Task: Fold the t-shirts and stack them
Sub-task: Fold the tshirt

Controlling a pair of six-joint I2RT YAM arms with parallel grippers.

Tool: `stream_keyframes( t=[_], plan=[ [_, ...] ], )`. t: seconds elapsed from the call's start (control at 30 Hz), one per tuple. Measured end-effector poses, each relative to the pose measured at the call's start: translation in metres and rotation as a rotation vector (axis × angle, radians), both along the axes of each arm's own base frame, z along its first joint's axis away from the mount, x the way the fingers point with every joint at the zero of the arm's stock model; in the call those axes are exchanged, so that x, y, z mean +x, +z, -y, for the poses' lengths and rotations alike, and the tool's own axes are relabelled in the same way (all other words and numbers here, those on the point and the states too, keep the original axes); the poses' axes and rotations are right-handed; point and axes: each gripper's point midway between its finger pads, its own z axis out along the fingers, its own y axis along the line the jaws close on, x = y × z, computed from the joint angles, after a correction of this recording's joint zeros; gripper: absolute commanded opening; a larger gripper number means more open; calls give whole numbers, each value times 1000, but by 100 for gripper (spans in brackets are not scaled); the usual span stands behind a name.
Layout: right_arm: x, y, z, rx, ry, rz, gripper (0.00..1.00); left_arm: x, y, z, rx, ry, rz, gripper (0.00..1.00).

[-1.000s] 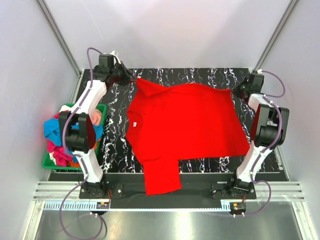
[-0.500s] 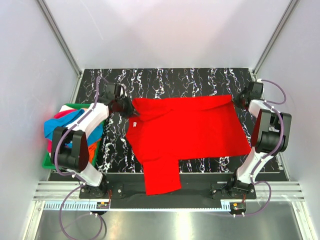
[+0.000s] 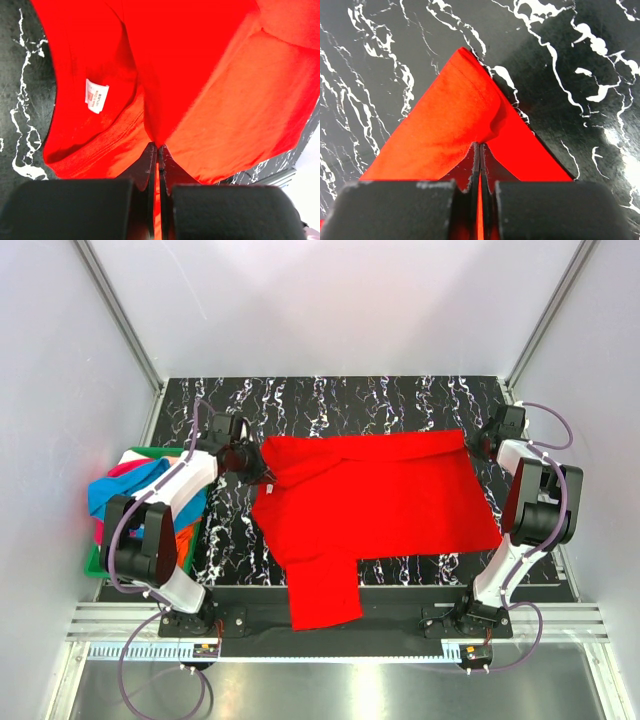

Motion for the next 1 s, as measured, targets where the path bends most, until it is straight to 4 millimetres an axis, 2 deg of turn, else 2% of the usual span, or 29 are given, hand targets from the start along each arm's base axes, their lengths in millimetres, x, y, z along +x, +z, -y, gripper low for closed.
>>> stream_keyframes(
  t=[0.4, 0.73, 0.9, 1.0],
  plan=[
    [-7, -13, 3, -11, -16, -46, 0, -27, -26, 1, 30, 11, -83, 0],
    [-14, -18, 2, -4, -18, -78, 0, -32, -11, 4, 15, 26, -49, 0],
    [-16, -19, 1, -2, -18, -88, 0, -33, 4, 7, -3, 30, -10, 0],
    [-18, -21, 3, -9, -27, -100, 0, -35, 5, 12, -3, 28, -6, 0]
  ],
)
